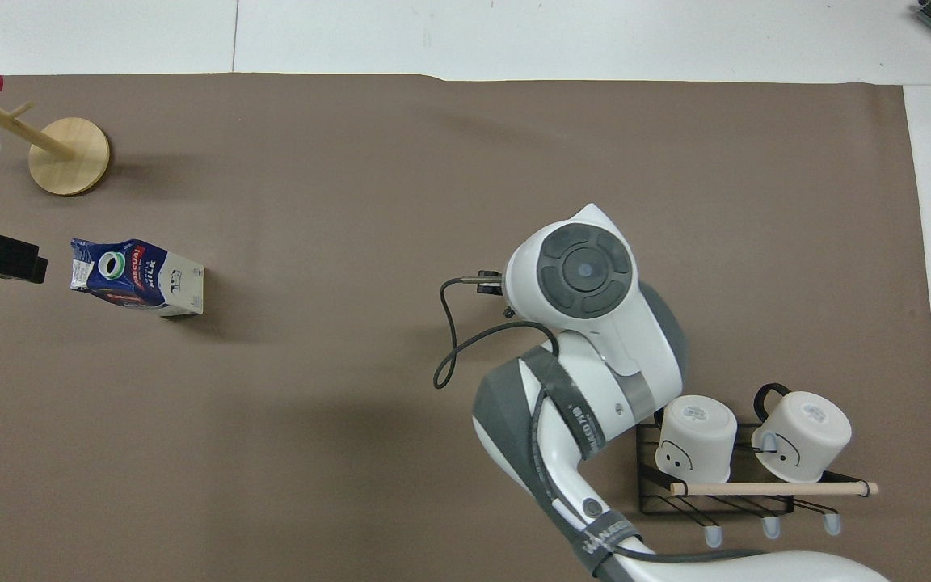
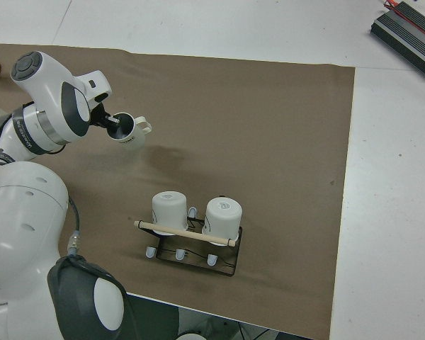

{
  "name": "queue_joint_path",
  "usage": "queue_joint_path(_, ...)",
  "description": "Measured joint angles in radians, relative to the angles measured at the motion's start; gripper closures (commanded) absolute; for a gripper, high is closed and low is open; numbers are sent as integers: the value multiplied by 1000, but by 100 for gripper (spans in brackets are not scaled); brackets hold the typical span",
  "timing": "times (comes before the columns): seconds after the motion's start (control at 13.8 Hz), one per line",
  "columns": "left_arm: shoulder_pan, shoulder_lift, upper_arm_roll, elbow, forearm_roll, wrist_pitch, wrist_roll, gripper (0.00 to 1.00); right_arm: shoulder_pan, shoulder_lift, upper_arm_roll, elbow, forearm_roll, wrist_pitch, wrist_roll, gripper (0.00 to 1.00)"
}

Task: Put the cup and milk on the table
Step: 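Carry the mug with the right gripper toward the table's middle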

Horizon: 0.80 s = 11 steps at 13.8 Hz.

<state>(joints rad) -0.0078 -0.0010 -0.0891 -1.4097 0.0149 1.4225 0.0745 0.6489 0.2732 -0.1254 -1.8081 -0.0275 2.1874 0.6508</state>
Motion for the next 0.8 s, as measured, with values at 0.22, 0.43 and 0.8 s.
queue_joint_path(0.22,0,0,0,0,0,0,0,0,74,79,0,53,0,24,82,100)
queue_joint_path(0.43,0,0,0,0,0,0,0,0,76,109,-6,75,-3,71,86,100)
queue_joint_path(0.8,0,0,0,0,0,0,0,0,76,135,-11,75,-32,112,86,100)
